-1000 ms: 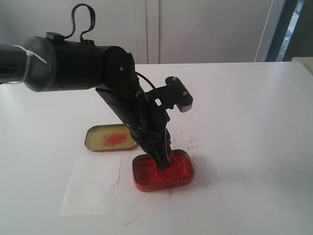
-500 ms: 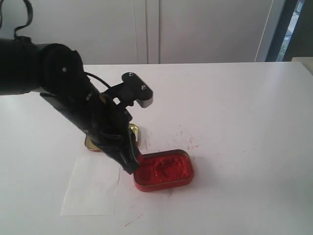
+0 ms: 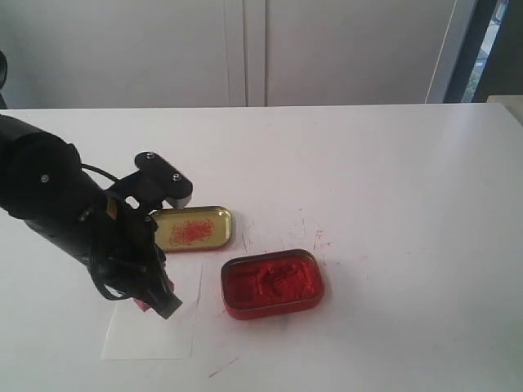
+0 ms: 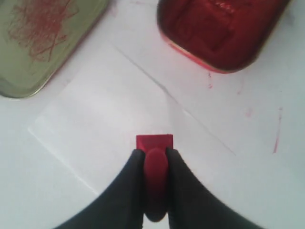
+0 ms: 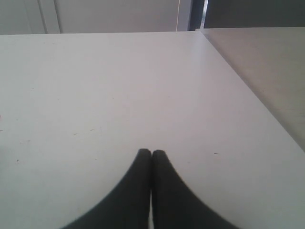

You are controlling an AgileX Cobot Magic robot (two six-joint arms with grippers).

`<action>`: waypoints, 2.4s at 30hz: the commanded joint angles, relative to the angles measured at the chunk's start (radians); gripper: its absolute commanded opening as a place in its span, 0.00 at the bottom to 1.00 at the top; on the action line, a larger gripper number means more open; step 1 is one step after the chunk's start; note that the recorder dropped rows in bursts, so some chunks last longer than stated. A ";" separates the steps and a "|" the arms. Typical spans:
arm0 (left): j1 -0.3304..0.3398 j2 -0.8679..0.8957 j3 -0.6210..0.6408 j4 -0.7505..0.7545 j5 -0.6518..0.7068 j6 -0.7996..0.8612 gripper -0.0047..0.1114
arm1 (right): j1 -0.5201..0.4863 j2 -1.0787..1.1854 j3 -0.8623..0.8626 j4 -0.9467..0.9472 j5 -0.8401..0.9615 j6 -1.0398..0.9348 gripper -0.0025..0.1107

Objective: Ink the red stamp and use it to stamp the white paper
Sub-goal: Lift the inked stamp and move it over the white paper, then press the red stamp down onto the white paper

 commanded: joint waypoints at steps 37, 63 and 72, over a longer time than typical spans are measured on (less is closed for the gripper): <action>0.070 -0.013 0.214 -0.090 -0.344 -0.109 0.04 | 0.004 -0.004 0.005 -0.002 -0.015 -0.008 0.02; 0.050 0.031 0.125 -0.065 -0.270 -0.106 0.04 | 0.004 -0.004 0.005 -0.002 -0.015 -0.008 0.02; 0.050 0.031 0.123 -0.050 -0.253 -0.109 0.04 | 0.004 -0.004 0.005 -0.002 -0.015 -0.008 0.02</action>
